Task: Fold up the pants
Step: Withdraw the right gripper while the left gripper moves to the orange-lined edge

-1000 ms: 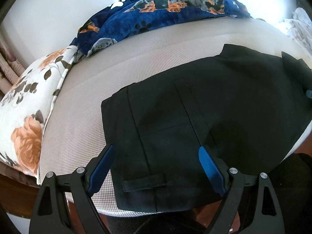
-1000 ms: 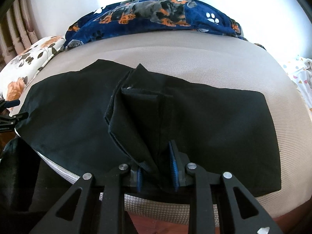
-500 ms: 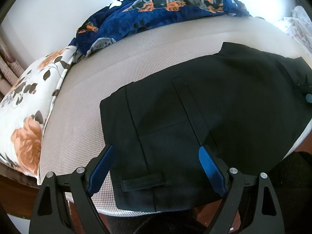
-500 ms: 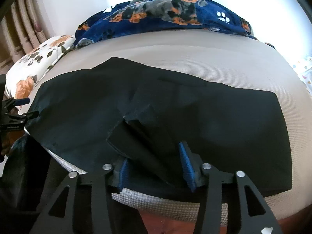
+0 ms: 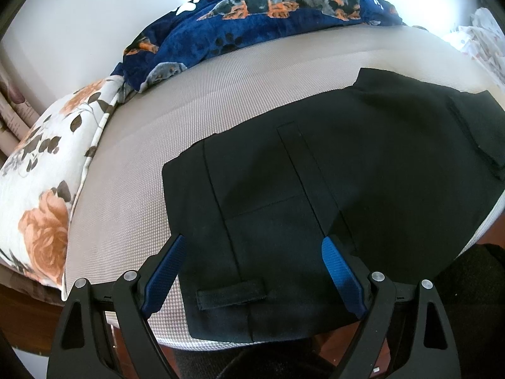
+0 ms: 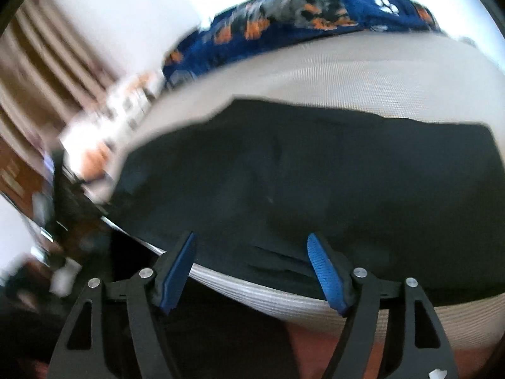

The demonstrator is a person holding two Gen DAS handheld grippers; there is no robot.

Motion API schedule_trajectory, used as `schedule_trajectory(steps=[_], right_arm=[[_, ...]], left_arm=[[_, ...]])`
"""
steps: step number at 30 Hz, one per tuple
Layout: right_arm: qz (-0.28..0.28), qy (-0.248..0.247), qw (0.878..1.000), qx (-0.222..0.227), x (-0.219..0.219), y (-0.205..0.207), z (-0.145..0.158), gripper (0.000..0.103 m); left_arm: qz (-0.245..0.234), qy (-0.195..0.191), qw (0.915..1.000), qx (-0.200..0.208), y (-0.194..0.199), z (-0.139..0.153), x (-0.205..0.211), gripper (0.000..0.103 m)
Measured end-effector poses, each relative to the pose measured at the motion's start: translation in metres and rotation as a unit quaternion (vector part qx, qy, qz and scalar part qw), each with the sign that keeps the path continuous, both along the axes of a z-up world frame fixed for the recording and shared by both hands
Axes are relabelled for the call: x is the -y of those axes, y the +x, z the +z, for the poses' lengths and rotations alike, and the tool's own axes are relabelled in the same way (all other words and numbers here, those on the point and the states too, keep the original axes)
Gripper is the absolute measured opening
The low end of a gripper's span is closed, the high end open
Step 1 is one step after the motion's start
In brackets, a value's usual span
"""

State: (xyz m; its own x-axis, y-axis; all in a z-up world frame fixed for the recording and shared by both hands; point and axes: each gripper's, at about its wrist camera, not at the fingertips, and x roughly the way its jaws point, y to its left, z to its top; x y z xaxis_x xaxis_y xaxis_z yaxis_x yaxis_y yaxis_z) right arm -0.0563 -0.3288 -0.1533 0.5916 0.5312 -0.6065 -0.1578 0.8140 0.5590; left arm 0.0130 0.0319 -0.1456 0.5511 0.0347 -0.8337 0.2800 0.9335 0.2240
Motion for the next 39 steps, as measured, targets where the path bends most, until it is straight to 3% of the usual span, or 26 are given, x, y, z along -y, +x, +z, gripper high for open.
schedule_trajectory(steps=[4, 6, 9, 15, 20, 25, 30, 32, 37, 39], right_arm=[[-0.077, 0.064, 0.995, 0.003, 0.048, 0.003, 0.003, 0.064], [-0.102, 0.081, 0.992, -0.010, 0.061, 0.004, -0.004, 0.045], [-0.101, 0.061, 0.993, -0.029, 0.052, 0.008, -0.015, 0.034], [-0.054, 0.020, 0.996, -0.064, 0.015, 0.017, -0.038, 0.031], [-0.038, 0.035, 0.997, -0.061, 0.014, 0.017, -0.037, 0.031], [-0.108, 0.110, 0.988, -0.026, 0.077, 0.014, -0.022, 0.031], [-0.196, 0.109, 0.974, -0.012, 0.159, 0.027, -0.020, 0.030], [-0.211, 0.099, 0.972, -0.027, 0.180, 0.038, -0.025, 0.028], [-0.228, 0.139, 0.961, -0.074, 0.211, 0.065, -0.052, 0.017], [-0.233, 0.140, 0.958, -0.094, 0.216, 0.071, -0.060, 0.003]], left_arm=[[-0.004, -0.001, 1.0000, -0.002, 0.001, 0.000, 0.000, 0.088], [-0.007, 0.000, 1.0000, -0.002, 0.000, -0.001, 0.000, 0.088], [-0.011, 0.004, 0.9999, -0.001, 0.000, -0.001, 0.001, 0.088], [-0.014, 0.007, 0.9999, -0.004, 0.001, -0.003, 0.001, 0.088], [-0.014, 0.006, 0.9999, -0.008, 0.002, -0.004, 0.001, 0.088], [-0.008, 0.008, 0.9999, 0.002, 0.002, -0.002, 0.000, 0.088], [0.006, -0.005, 0.9999, -0.008, 0.006, -0.003, -0.008, 0.088], [0.009, -0.005, 0.9999, -0.013, 0.007, -0.005, -0.008, 0.088], [0.009, 0.002, 0.9999, -0.011, 0.006, -0.004, -0.005, 0.088], [0.009, 0.004, 0.9999, -0.013, 0.006, -0.005, -0.004, 0.088]])
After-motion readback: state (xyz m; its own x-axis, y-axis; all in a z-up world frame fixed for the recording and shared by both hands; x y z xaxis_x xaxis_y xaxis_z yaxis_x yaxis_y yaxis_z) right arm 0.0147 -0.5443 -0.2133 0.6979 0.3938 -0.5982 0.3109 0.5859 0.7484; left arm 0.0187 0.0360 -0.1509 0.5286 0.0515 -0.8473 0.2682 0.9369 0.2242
